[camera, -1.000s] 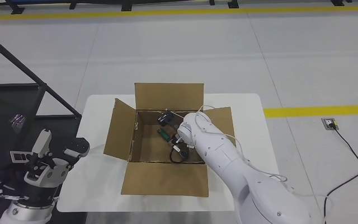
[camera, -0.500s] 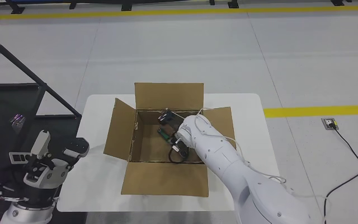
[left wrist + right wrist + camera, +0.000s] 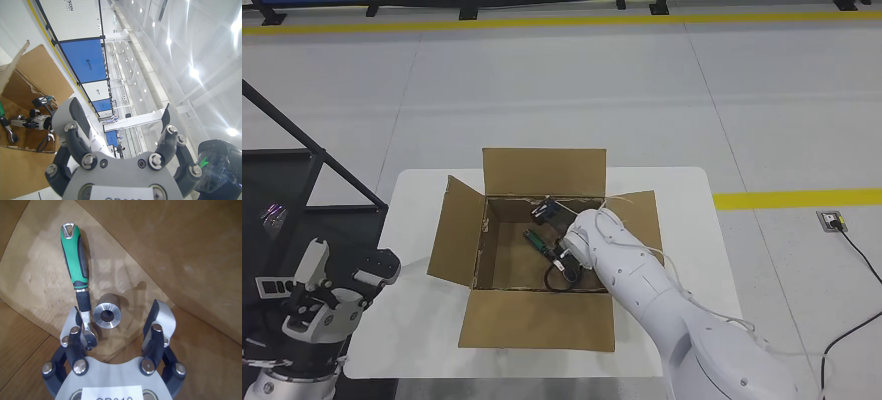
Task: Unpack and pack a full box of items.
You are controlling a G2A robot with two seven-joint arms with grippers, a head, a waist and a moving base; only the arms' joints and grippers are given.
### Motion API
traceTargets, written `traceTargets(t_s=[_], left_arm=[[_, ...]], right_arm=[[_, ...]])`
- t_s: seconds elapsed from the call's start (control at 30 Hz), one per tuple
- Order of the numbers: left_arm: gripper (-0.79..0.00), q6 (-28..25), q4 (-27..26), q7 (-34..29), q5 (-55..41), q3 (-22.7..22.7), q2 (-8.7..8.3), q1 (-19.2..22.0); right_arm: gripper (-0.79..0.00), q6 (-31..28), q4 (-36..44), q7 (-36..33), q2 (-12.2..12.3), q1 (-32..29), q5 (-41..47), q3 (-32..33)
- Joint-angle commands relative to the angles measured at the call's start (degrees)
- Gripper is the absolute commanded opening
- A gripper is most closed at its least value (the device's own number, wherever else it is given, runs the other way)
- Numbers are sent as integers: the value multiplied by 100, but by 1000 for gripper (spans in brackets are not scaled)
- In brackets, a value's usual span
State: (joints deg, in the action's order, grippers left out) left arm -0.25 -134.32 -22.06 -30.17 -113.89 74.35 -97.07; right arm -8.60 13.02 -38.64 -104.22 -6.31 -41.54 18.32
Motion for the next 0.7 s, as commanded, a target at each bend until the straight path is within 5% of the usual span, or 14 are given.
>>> traceTargets(t_s=[0.0,0.27,0.37,0.43,0.67], left_arm=[[0,-19,2,17,22,12,-2,4],[0,-33,57,104,19,-6,-10,-2],[0,-31,73,128,24,1,-14,10],[0,-28,77,150,21,10,-16,17],[0,-49,81,175,41,29,-25,37]], right_arm=[[-249,46,0,20,7,-24,-29,18],[-209,-51,32,-63,21,-86,-76,111],[-259,-97,46,-61,22,-98,-95,145],[-394,-109,45,-36,25,-104,-104,172],[-665,-131,30,-38,26,-131,-142,256]])
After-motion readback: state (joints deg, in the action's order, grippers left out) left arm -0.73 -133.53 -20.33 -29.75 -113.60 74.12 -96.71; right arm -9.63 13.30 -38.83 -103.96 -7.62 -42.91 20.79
